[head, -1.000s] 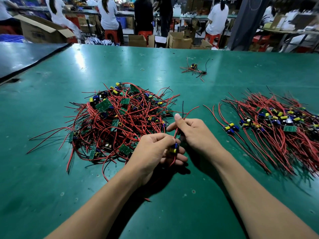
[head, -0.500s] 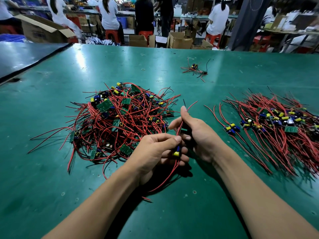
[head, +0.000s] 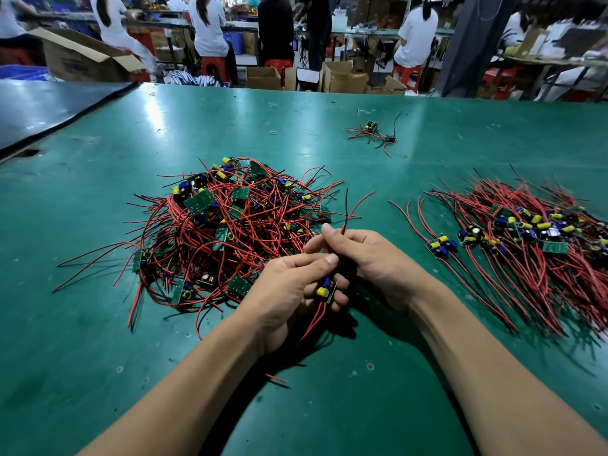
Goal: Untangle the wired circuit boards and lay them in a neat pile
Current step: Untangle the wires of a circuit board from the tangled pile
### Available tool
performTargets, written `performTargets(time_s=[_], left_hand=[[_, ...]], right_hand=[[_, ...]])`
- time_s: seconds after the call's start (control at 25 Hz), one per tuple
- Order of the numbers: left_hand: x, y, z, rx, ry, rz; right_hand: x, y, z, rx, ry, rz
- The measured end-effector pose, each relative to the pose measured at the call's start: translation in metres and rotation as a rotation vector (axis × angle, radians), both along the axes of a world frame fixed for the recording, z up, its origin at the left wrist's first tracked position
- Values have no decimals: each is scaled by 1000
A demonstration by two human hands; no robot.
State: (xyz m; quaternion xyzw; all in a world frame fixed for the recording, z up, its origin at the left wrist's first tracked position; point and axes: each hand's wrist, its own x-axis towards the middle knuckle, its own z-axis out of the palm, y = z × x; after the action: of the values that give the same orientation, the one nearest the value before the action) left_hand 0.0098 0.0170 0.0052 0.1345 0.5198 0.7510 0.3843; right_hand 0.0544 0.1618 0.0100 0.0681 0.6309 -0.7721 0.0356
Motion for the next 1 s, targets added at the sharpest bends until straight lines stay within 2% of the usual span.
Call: performTargets(time_s=[0.2,0.36,0.6,0.68,0.88,1.0], left_hand=[[2,3,-2,-38,49,38],[3,3,-2,-39,64,21],[4,4,-1,-90,149,-20],[4,2,0,-89,155,-37],[6,-1,1,-82,150,-77],[6,0,1,-89,143,-75]], right_hand=[[2,8,0,120,4,24],[0,19,0,431,12,-133],[-7,22,-3,637,31,-439],[-8,17,-2,480,28,-476],[-8,13,7,-199,-15,-419],[-7,16,9,-396,23,-304]])
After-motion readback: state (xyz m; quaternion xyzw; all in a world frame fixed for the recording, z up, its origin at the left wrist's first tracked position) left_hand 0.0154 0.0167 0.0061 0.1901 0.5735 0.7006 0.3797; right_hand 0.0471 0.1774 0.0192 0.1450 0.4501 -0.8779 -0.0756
